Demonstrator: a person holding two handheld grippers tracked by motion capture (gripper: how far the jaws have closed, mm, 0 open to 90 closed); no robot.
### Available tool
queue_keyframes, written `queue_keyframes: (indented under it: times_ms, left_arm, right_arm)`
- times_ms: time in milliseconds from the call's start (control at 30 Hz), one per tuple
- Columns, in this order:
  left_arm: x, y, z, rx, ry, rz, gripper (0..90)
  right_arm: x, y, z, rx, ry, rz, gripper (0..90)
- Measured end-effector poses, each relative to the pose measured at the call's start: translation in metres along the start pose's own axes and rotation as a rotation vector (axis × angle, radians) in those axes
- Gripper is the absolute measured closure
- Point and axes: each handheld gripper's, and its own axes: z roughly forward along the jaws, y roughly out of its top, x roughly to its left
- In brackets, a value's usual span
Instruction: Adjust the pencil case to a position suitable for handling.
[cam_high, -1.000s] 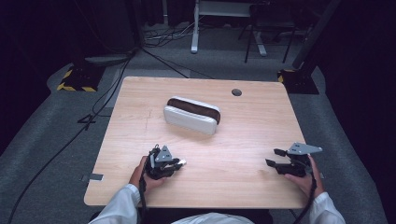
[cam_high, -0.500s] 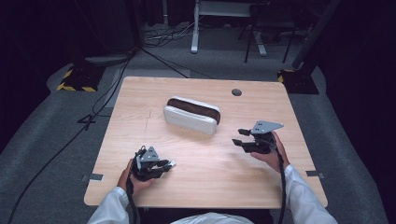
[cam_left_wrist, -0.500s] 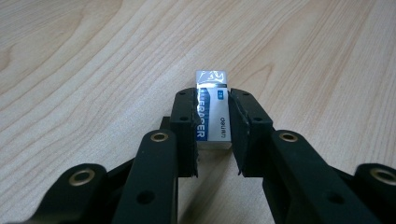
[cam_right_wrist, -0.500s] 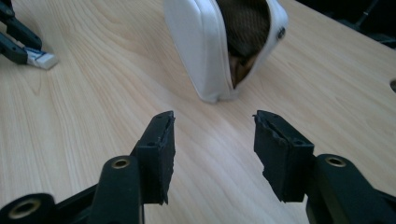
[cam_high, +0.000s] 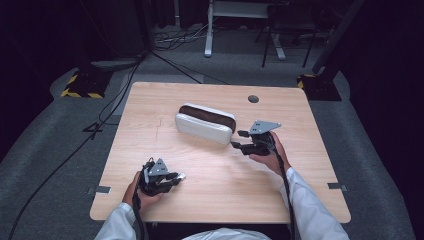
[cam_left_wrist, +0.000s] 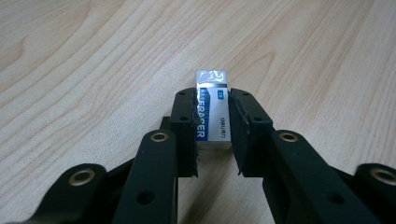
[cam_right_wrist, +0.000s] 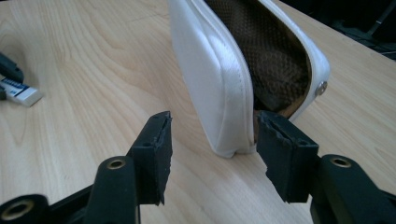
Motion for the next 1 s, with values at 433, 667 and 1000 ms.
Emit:
queue_keyframes:
  times_ms: [433,667,1000]
  left_arm:
    - [0.001,0.000,0.000,-0.003,-0.003,0.003,72.3]
    - [0.001,-0.001,0.000,-0.005,-0.004,0.004,72.3]
    - [0.002,-0.001,0.000,-0.009,-0.009,0.001,72.3]
  right_arm:
    - [-0.008,0.009,0.033,0.047,-0.045,0.042,49.4]
    - [-0.009,0.001,0.041,0.050,-0.050,0.056,61.1]
    - [-0.007,-0.007,0.031,0.039,-0.027,0.001,74.0]
